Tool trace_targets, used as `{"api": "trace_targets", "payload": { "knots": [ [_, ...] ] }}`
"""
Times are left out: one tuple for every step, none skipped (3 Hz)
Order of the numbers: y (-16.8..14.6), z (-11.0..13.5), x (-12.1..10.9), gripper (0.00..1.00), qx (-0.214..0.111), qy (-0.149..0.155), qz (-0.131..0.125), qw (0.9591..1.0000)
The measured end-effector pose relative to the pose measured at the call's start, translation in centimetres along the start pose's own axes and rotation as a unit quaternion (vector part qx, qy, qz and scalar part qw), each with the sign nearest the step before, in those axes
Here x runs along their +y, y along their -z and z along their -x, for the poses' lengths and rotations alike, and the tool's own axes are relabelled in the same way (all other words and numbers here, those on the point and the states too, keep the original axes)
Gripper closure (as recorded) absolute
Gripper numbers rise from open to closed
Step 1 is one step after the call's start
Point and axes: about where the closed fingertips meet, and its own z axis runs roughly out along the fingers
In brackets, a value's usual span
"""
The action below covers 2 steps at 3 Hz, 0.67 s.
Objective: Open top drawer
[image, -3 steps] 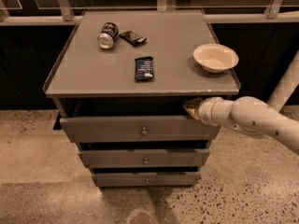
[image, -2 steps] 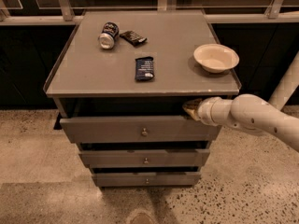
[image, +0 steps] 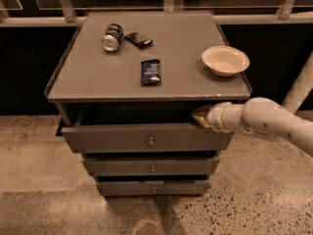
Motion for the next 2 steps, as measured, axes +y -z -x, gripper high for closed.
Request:
{"api": "trace_targets", "payload": {
  "knots": [
    [0.04, 0.05, -0.02, 1.0, 0.0, 0.0, 0.0, 1.0],
    [0.86, -0.79, 0.36, 1.0, 0.016, -0.01, 0.013, 0.9997]
  ]
}}
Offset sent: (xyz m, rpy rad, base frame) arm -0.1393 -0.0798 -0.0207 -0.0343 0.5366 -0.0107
